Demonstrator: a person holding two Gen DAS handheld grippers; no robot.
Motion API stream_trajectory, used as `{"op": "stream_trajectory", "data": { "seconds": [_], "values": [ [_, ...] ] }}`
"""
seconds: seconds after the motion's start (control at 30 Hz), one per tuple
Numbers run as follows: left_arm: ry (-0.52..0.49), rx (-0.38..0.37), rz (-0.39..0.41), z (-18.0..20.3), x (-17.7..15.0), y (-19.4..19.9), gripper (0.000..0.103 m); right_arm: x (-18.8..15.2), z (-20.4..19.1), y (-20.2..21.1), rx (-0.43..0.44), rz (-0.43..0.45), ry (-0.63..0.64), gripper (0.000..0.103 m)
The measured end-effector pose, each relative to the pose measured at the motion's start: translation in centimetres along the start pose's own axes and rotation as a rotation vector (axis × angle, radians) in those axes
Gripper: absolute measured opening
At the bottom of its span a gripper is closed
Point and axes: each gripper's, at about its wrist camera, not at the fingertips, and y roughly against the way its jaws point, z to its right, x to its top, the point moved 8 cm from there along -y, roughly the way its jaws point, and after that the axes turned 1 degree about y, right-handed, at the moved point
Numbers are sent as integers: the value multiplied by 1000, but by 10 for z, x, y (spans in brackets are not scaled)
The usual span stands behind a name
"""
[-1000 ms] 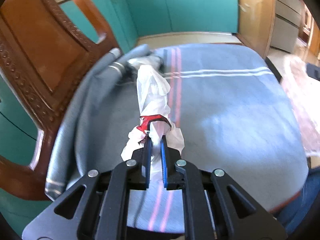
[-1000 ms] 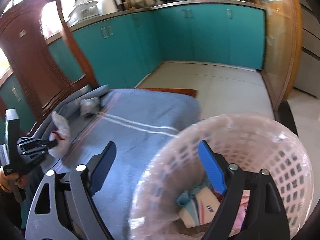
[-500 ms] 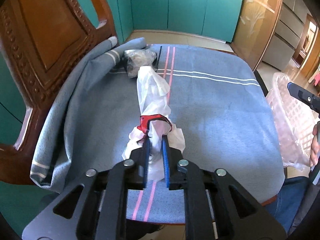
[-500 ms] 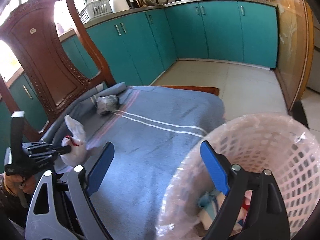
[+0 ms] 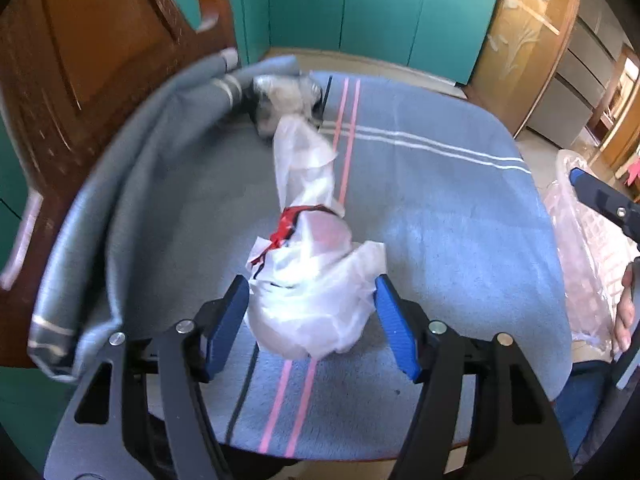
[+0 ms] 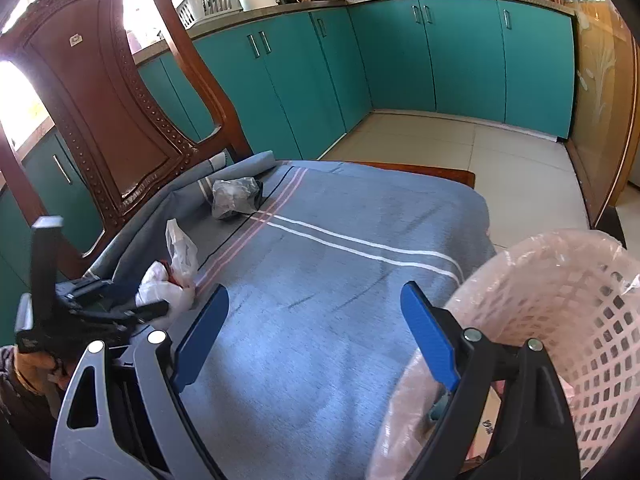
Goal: Collect trash
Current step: 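Grasp the white tissue bundle with the red band with the left gripper, then grasp the clear plastic bag with the right gripper while the left gripper holds the tissue bundle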
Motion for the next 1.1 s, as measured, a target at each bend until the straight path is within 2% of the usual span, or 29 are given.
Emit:
{"op": "stream_trajectory", "data": {
  "seconds": [0.03,0.1,0.23,0.33,0.47,0.57,0.67,0.77,0.87,0.93,0.97,1.0,1.03,1.1],
  "values": [
    [0,6,0,-1,-1,-3,48,0,-1,-2,0,-2,-2,86],
    [-6,30,1,-3,-2,-6,41,1,-5,-6,-6,-10,-1,86],
    [-13,17,30,-8,-2,5,29,3,-21,-11,-20,-19,44,89],
    [-27,43,54,-16,-6,12,28,12,-35,-27,-14,-25,52,92],
    [-38,27,59,-23,-14,19,27,39,-58,-74,-29,-73,8,92],
    [-25,16,52,-31,-17,21,27,71,-96,-131,-38,-114,50,92],
    [-14,3,51,-39,-20,24,27,86,-126,-175,-58,-149,109,92],
    [-8,-7,49,-45,-22,27,27,89,-137,-220,-176,-194,159,92],
    [-13,-17,46,-44,-25,28,27,86,-132,-238,-261,-213,170,92],
    [-15,-24,43,-45,-28,29,27,82,-126,-240,-254,-205,148,86],
    [-15,-26,42,-45,-29,29,27,81,-125,-239,-245,-205,141,71],
    [-18,-29,40,-43,-29,29,27,77,-123,-238,-239,-218,137,67],
    [-18,-31,39,-44,-30,28,27,73,-122,-235,-225,-219,137,57],
    [-19,-29,40,-43,-31,26,27,66,-121,-225,-184,-234,141,51]
  ]
}}
